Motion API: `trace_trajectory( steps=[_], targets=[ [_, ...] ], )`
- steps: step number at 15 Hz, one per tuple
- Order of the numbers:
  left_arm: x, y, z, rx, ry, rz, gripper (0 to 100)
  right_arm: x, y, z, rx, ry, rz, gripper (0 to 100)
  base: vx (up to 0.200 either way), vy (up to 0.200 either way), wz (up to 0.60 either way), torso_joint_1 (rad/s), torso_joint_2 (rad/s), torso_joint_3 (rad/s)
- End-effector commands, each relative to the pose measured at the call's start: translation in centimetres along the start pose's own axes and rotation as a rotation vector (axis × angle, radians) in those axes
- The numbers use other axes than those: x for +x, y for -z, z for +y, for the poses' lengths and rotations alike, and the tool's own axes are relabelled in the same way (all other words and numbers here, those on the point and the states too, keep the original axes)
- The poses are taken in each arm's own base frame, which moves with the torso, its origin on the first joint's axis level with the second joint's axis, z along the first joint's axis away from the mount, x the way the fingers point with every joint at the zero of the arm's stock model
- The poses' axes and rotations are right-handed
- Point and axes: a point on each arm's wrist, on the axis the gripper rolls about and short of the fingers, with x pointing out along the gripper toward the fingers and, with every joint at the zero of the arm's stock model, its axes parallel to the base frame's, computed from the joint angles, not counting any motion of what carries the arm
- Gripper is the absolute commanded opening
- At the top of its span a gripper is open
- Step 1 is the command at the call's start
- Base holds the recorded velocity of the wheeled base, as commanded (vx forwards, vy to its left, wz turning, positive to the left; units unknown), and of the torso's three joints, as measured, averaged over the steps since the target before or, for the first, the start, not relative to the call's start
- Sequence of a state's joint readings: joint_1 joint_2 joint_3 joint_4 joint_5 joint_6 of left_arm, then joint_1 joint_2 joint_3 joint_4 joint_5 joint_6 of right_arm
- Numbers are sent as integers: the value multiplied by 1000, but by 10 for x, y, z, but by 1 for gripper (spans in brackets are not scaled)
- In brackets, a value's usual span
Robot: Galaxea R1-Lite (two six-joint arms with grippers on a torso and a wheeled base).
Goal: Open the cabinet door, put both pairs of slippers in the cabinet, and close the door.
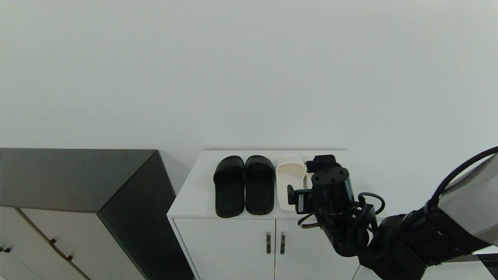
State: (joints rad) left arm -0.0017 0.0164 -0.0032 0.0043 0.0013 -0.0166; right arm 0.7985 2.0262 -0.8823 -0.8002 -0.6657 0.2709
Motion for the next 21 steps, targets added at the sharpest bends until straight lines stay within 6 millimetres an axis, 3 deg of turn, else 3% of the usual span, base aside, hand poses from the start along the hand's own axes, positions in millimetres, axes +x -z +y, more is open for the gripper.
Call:
trace_trajectory(
  steps=[1,6,10,15,18,19,21],
  targets=[
    [0,0,0,0,0,4,0,23,12,-1,-7,26,25,100,0,0,0,0,0,0],
    [0,0,0,0,0,2,0,52,13,-9,13,35,30,100,0,0,0,0,0,0],
    [0,0,0,0,0,1,0,87,18,-4,21,44,5,100,0,0,0,0,0,0],
    [0,0,0,-2,0,1,0,125,17,-14,12,75,-25,100,0,0,0,0,0,0],
    [0,0,0,-2,0,1,0,139,16,-15,-8,86,-48,100,0,0,0,0,0,0],
    [0,0,0,-2,0,2,0,139,16,-15,-8,86,-48,0,0,0,0,0,0,0],
    [0,0,0,-2,0,1,0,139,14,-14,-4,89,-55,0,0,0,0,0,0,0]
  ],
)
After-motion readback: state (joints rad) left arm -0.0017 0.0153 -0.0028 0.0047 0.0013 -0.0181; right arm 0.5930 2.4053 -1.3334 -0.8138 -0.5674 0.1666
